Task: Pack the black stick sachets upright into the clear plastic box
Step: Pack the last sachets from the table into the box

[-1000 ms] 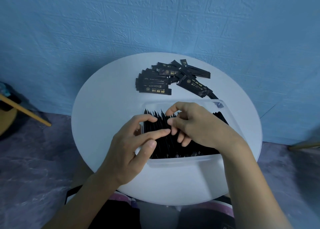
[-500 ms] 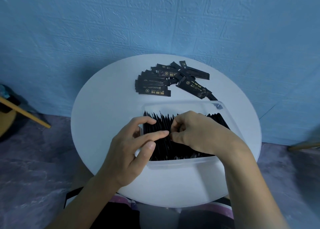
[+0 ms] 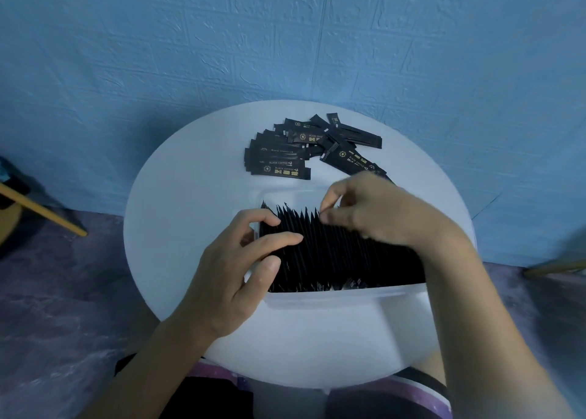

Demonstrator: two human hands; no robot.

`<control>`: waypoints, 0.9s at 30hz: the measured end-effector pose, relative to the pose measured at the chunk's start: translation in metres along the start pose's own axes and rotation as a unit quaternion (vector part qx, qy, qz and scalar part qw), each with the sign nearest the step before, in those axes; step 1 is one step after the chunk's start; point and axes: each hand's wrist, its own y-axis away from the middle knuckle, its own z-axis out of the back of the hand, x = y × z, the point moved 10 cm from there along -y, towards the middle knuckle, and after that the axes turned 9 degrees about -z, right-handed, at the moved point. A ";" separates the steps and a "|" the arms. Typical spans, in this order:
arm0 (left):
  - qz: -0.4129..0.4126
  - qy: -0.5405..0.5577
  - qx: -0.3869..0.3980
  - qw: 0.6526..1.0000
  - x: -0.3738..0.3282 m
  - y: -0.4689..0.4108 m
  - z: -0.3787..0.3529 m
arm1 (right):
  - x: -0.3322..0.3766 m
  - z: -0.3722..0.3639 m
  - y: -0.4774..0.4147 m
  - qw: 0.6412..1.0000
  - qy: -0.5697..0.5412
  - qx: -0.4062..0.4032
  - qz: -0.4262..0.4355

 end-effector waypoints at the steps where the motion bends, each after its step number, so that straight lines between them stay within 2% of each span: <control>1: 0.002 0.001 -0.002 1.000 0.001 -0.001 0.000 | -0.001 0.017 -0.006 0.999 0.010 -0.039 0.003; 4: 0.001 -0.006 -0.007 1.000 0.001 -0.002 0.000 | -0.007 0.061 -0.031 0.990 0.043 -0.134 -0.007; 6: 0.004 -0.012 -0.012 1.000 0.003 -0.003 0.000 | -0.018 0.076 -0.060 0.986 0.058 -0.154 -0.029; 11: 0.027 -0.010 -0.015 0.999 0.009 -0.005 -0.001 | -0.055 0.074 -0.122 0.979 0.127 -0.131 -0.088; 14: 0.035 -0.001 -0.015 0.999 0.012 -0.007 -0.001 | -0.061 0.066 -0.134 0.972 0.177 -0.121 -0.095; 17: 0.034 0.006 -0.018 0.999 0.013 -0.007 -0.001 | -0.066 0.064 -0.138 0.971 0.180 -0.114 -0.106; 23: 0.033 0.007 -0.024 0.999 0.013 -0.007 -0.001 | -0.064 0.063 -0.141 0.982 0.135 -0.103 -0.083; 27: 0.033 0.013 -0.022 0.999 0.013 -0.007 0.000 | -0.031 0.092 -0.109 0.987 -0.049 -0.153 -0.006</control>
